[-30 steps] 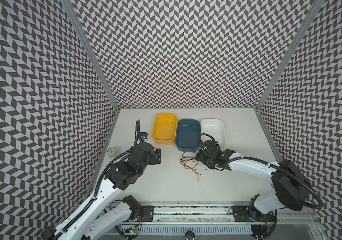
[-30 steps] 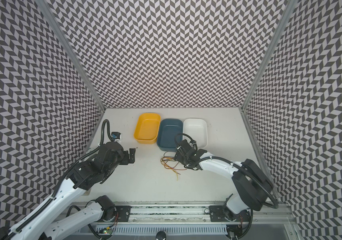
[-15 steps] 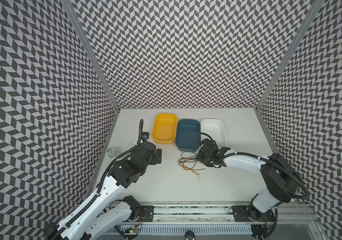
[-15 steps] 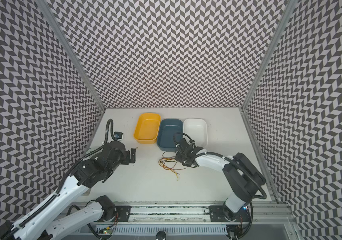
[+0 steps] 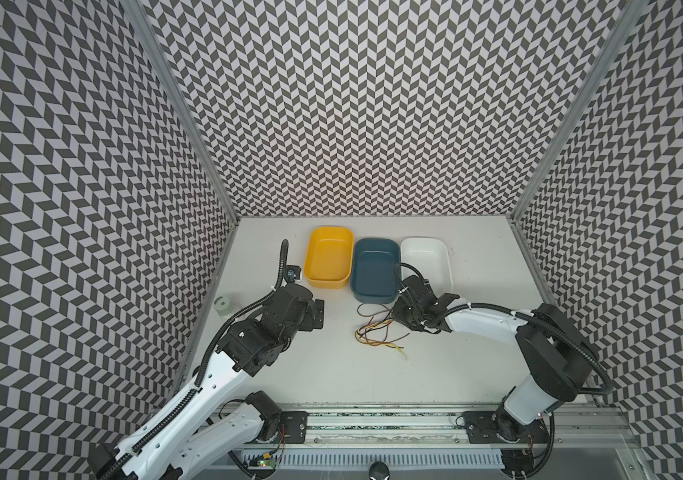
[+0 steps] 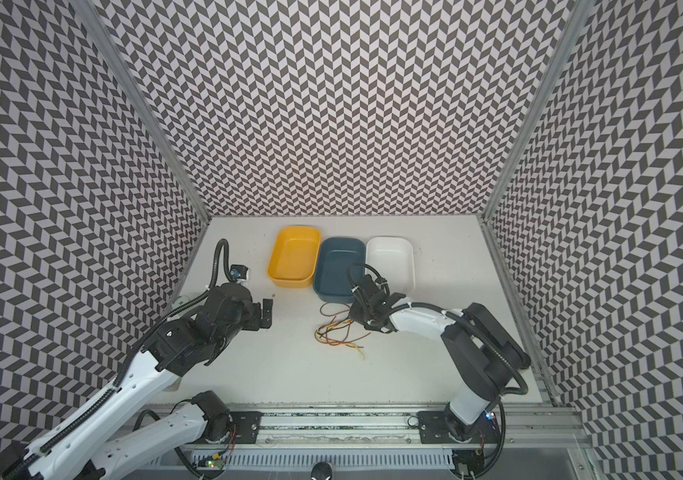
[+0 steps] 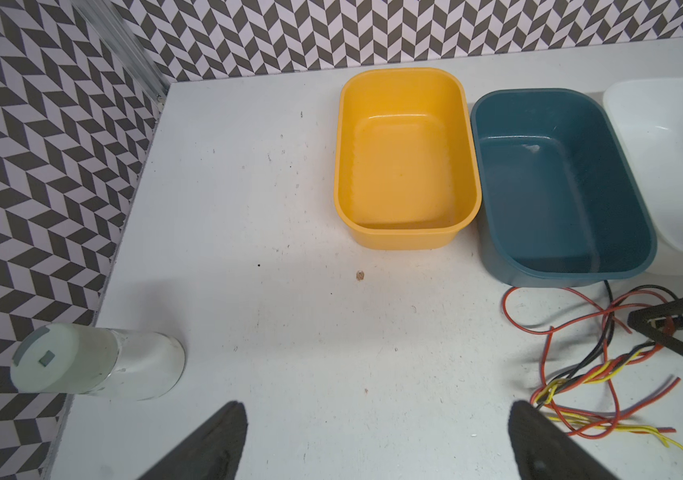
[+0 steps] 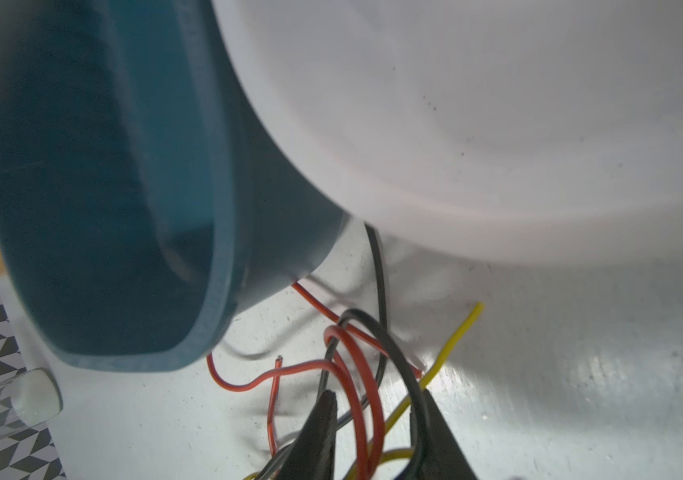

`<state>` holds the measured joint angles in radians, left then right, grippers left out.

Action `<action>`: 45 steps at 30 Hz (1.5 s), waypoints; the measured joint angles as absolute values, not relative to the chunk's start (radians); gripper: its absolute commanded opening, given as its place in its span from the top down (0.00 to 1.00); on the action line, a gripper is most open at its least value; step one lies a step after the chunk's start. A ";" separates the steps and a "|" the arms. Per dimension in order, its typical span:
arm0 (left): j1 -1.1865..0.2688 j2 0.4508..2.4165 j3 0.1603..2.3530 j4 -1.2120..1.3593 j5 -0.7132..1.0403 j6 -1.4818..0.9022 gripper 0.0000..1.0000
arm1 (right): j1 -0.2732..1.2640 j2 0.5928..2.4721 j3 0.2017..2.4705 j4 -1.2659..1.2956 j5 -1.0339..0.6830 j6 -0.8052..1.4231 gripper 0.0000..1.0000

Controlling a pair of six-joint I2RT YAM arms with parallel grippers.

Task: Untangle the cables
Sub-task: 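Close the right gripper on the red and black wires near the teal tray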

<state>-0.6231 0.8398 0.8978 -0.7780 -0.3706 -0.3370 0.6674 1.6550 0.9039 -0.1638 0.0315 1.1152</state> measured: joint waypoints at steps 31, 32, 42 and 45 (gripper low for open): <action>-0.628 0.848 0.891 -0.771 -0.346 -0.324 0.00 | 0.667 1.687 0.868 -0.045 -0.043 1.132 0.79; -0.628 0.849 0.891 -0.771 -0.346 -0.323 0.00 | 0.667 1.687 0.868 -0.043 -0.043 1.131 0.80; -0.628 0.859 0.891 -0.770 -0.330 -0.315 0.01 | 0.667 1.661 0.858 -0.007 -0.096 1.060 1.00; -0.630 0.861 0.891 -0.770 -0.312 -0.311 0.01 | 0.667 1.621 0.854 -0.009 -0.130 1.024 1.00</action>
<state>-0.6296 0.8608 0.8906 -0.7704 -0.3119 -0.3115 0.6674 1.6211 0.8543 -0.0093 -0.1295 1.0241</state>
